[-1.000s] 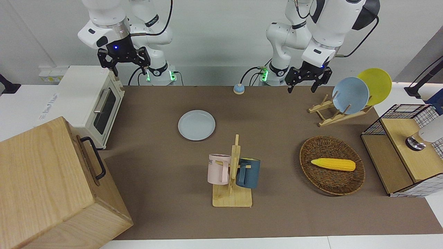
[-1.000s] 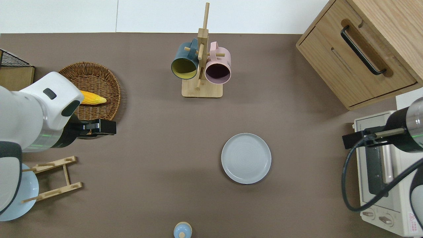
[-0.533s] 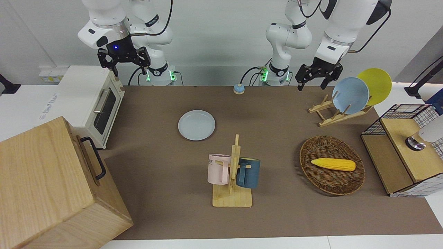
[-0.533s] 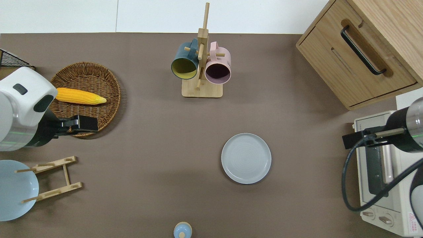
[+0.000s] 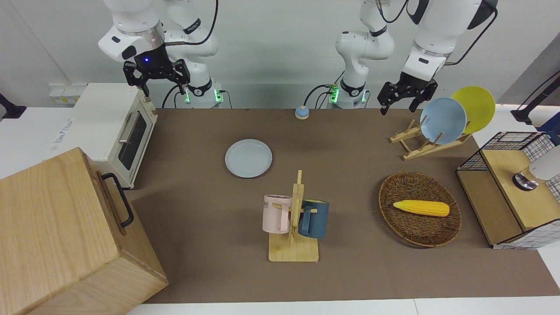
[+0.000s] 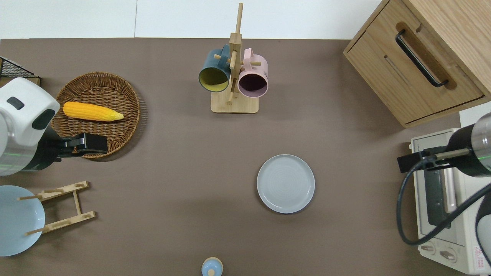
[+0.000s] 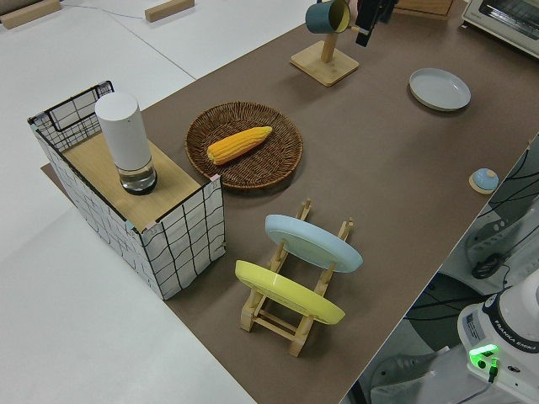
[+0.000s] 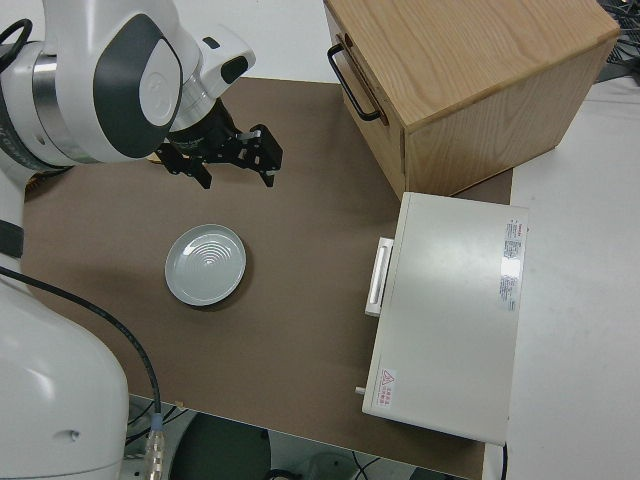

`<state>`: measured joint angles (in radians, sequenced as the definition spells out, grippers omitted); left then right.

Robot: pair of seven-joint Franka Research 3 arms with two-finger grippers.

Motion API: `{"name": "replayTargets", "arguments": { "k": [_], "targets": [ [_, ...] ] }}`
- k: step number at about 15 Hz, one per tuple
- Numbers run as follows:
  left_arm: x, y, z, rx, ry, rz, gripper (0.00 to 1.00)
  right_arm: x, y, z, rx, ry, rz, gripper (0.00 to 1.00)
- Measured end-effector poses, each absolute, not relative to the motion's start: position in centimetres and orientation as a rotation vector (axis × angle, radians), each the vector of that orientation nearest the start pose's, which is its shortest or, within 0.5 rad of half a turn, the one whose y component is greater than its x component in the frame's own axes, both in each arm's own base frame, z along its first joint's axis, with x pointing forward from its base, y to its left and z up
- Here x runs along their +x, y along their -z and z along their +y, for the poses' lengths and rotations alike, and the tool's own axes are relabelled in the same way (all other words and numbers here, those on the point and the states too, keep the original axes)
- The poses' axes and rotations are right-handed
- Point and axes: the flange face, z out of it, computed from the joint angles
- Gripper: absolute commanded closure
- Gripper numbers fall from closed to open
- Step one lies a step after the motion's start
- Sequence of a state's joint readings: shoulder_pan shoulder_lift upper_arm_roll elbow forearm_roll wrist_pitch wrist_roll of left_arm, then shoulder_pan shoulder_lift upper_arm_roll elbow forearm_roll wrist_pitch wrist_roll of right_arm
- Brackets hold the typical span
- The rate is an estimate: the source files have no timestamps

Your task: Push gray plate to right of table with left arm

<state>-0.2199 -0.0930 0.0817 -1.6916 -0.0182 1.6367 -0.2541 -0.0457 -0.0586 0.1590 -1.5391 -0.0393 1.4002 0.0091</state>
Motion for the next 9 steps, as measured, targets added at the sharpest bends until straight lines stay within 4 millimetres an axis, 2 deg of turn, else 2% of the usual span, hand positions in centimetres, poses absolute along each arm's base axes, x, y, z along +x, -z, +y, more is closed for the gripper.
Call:
{"name": "replayTargets", "arguments": {
  "k": [3, 9],
  "targets": [
    [52.67, -62.35, -6.72, -3.165, 0.051, -0.204, 0.01, 51.51, -65.61, 5.67, -3.188, -0.124, -0.157, 0.005],
    [52.65, -62.35, -6.85, -3.165, 0.051, -0.2, 0.01, 51.51, -65.61, 5.67, -3.188, -0.124, -0.157, 0.005]
  ]
}}
